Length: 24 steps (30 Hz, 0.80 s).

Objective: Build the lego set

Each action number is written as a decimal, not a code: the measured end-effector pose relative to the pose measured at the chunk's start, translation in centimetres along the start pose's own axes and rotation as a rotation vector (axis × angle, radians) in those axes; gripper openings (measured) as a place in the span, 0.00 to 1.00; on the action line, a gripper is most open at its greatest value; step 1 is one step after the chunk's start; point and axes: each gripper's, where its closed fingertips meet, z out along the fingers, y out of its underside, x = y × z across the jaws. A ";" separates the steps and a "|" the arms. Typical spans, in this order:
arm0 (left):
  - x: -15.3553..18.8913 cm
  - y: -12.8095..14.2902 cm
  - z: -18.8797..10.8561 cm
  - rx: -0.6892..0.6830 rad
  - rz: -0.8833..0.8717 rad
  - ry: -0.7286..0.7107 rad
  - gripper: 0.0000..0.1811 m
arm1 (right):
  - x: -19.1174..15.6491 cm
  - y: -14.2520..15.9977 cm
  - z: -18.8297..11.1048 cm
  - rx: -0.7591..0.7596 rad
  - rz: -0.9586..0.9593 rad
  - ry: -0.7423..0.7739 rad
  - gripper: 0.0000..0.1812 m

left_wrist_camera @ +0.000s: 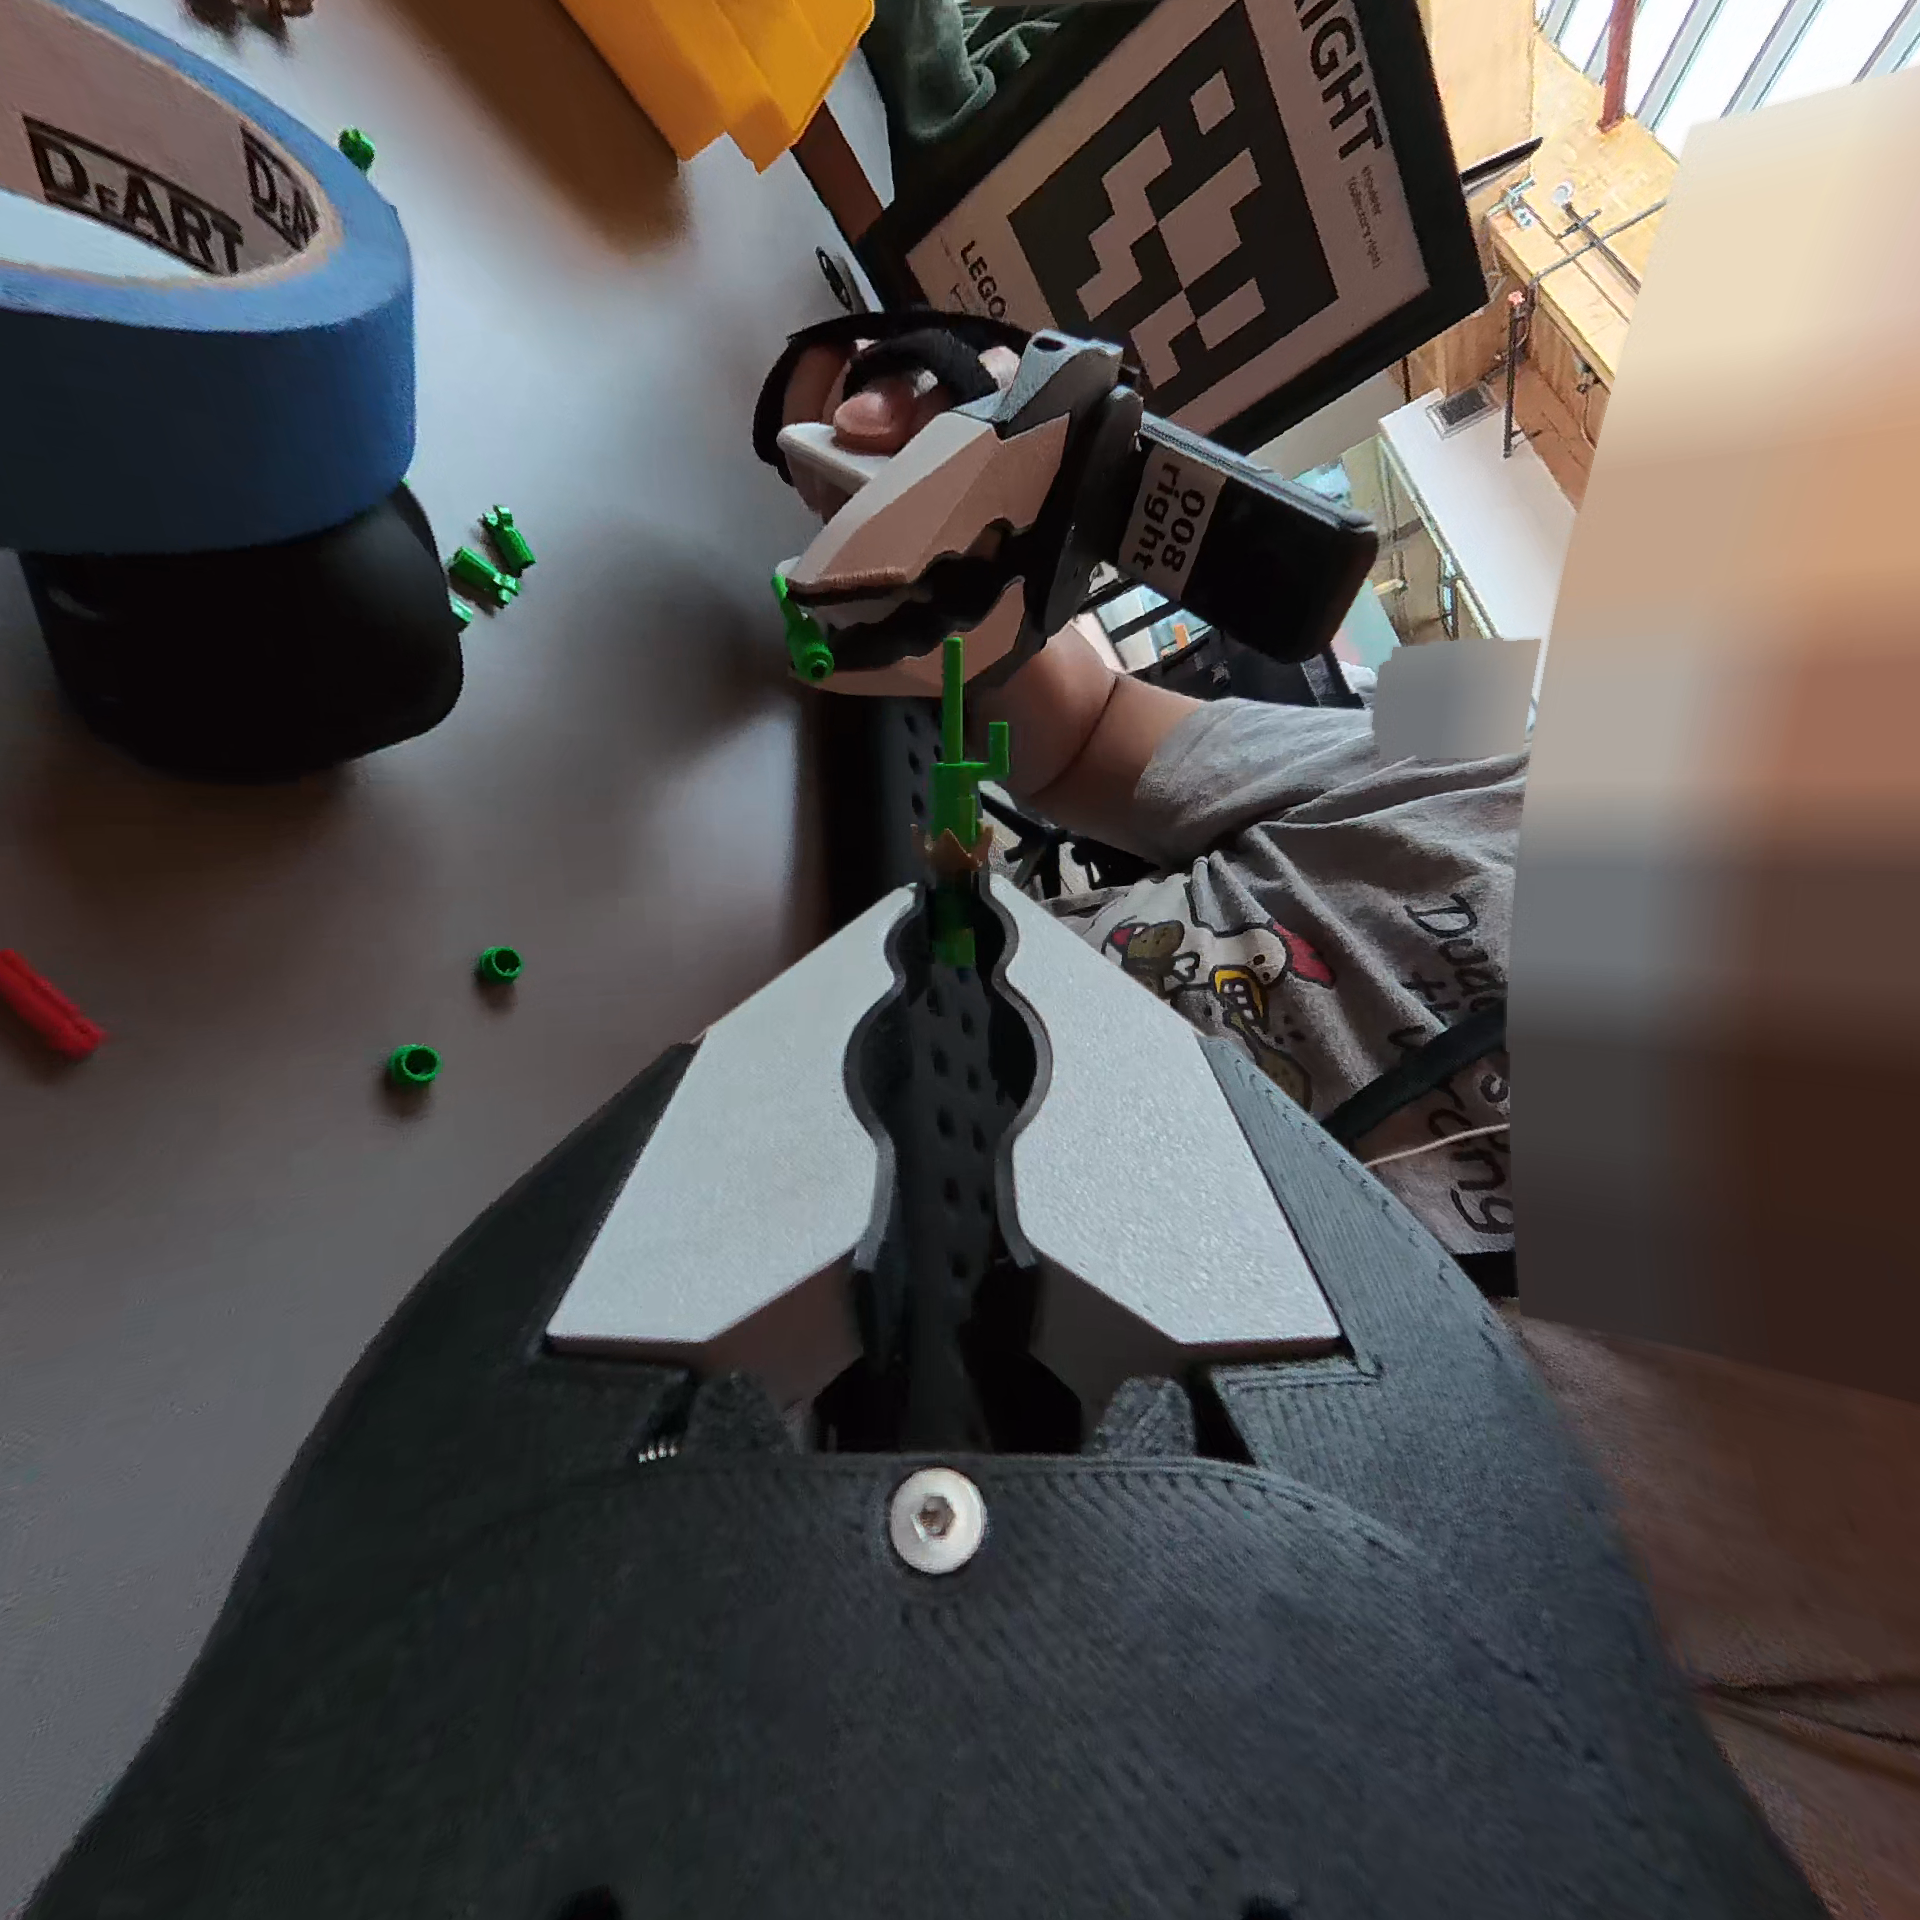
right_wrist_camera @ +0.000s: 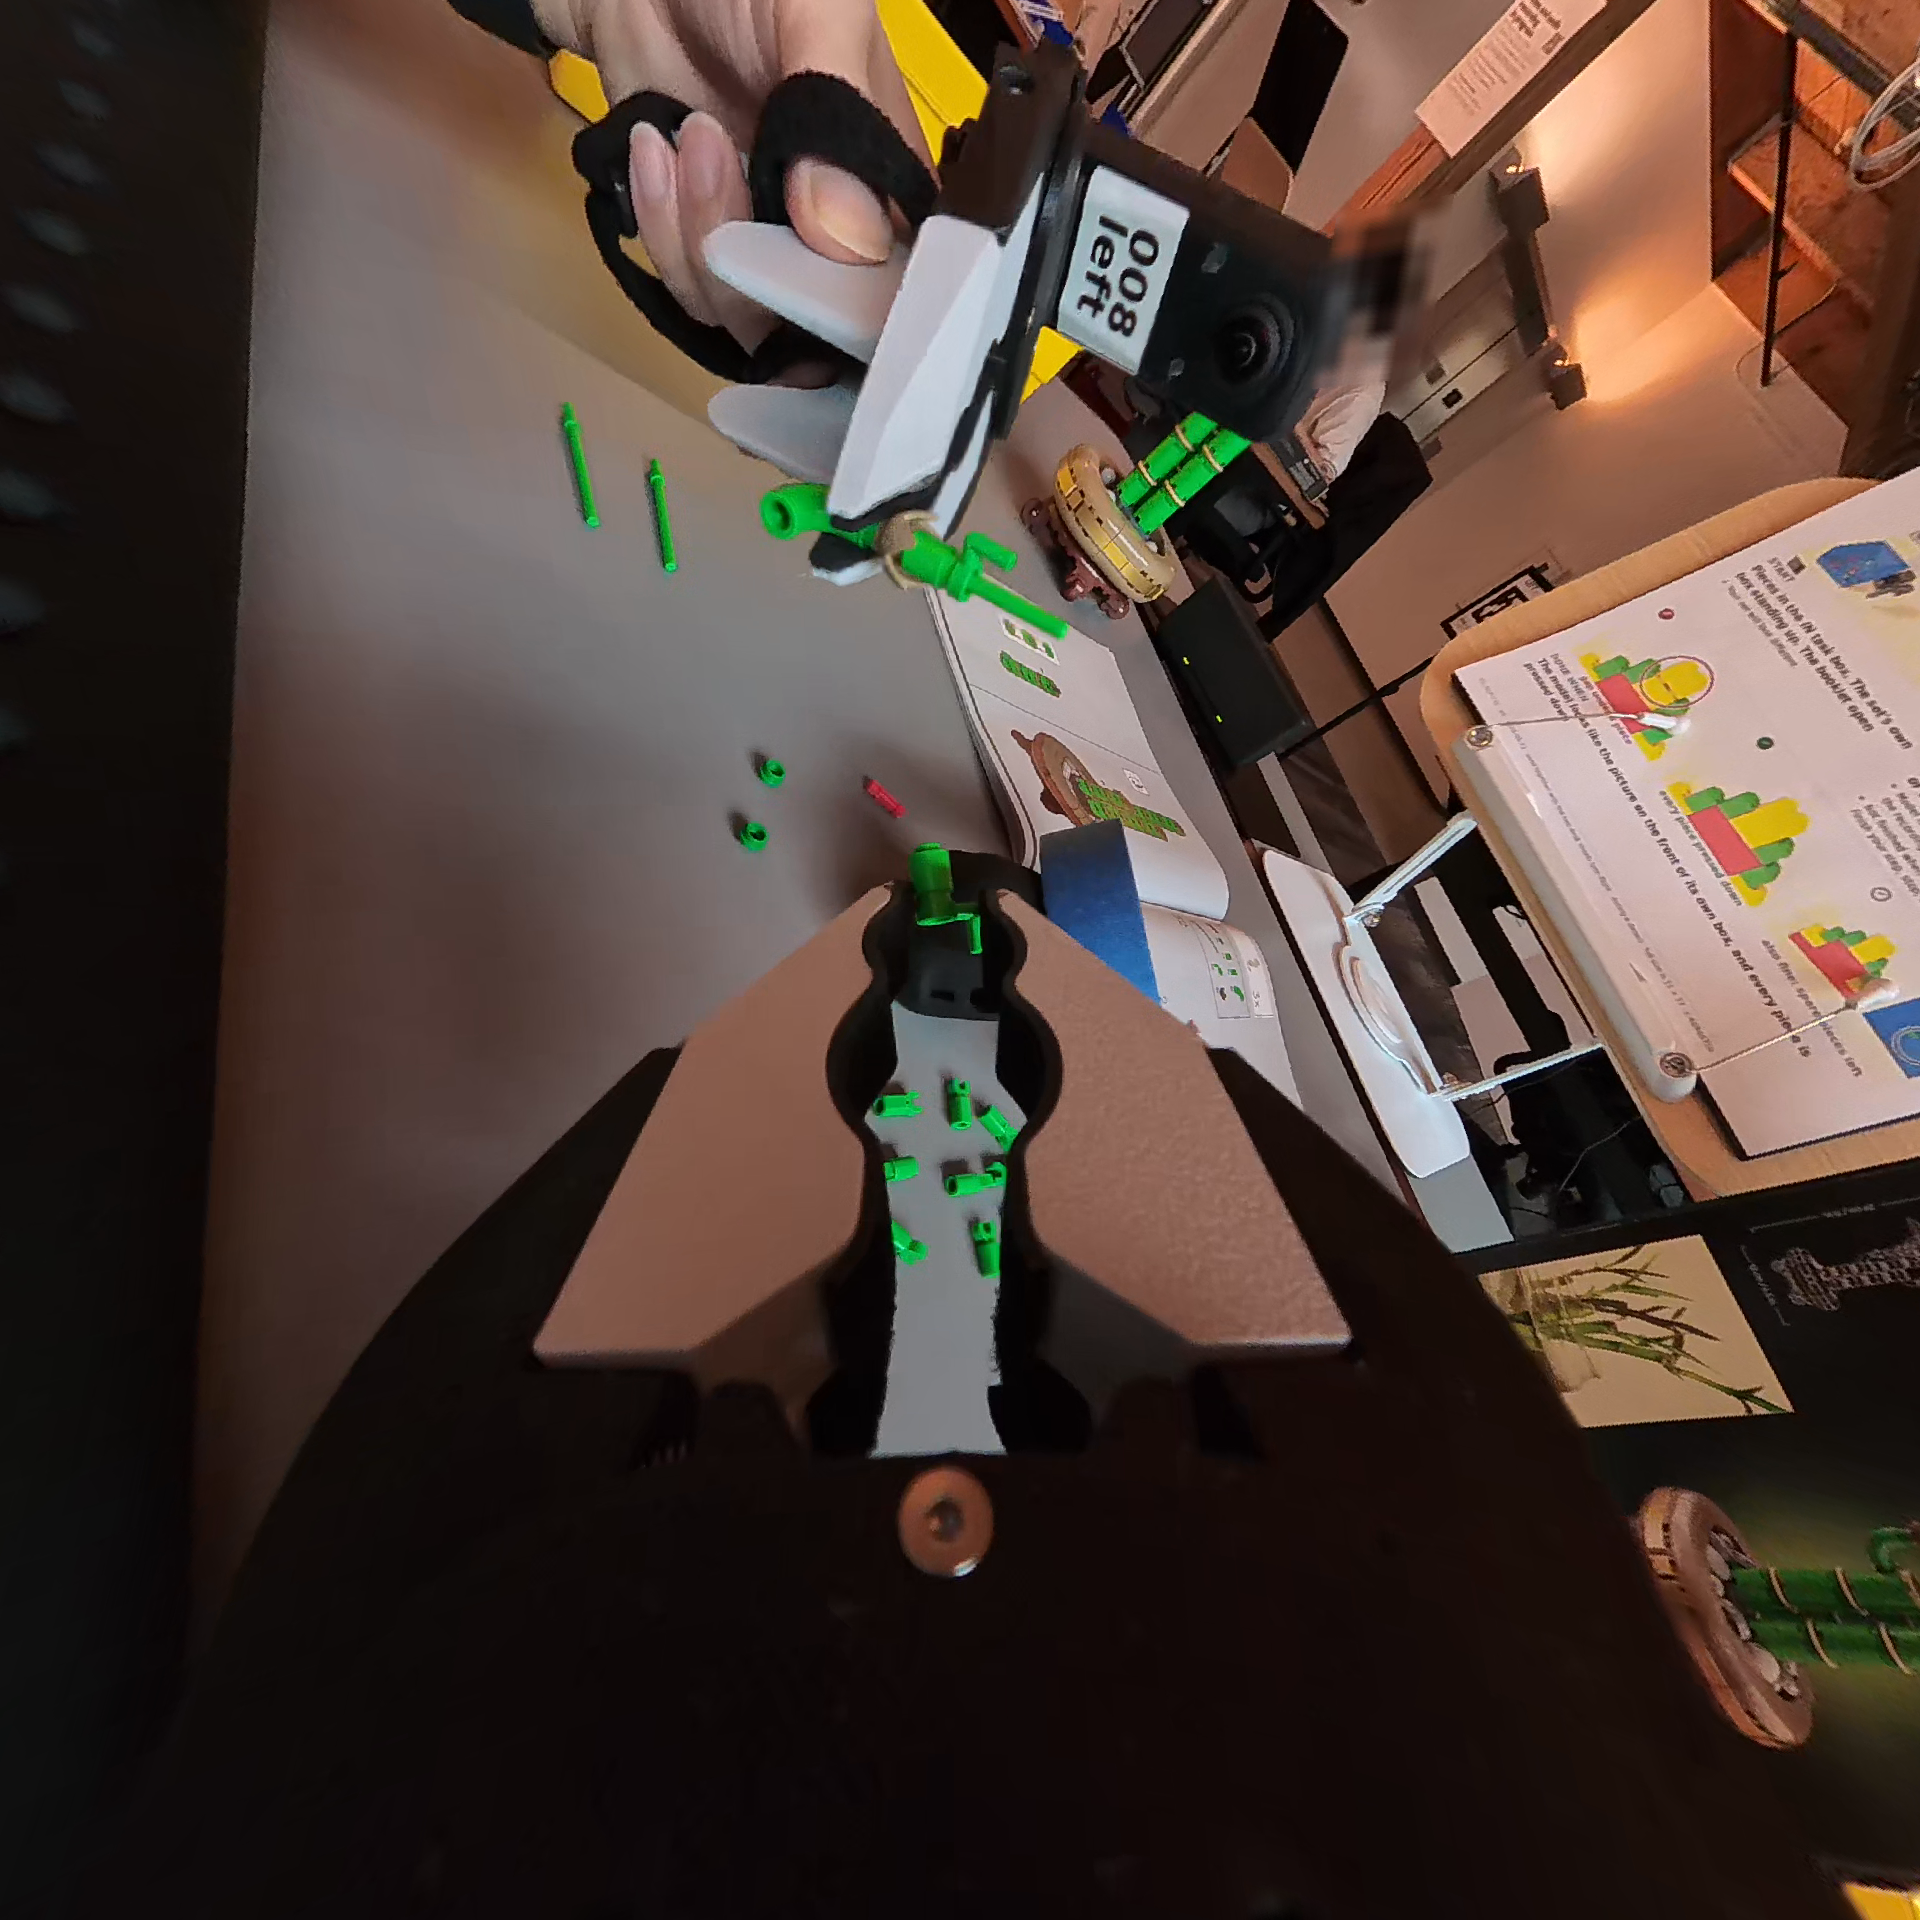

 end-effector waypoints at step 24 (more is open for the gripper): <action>0.6 -2.6 -0.7 0.157 0.133 -0.025 0.03 | 1.0 -0.4 -0.3 -0.008 -0.024 0.078 0.05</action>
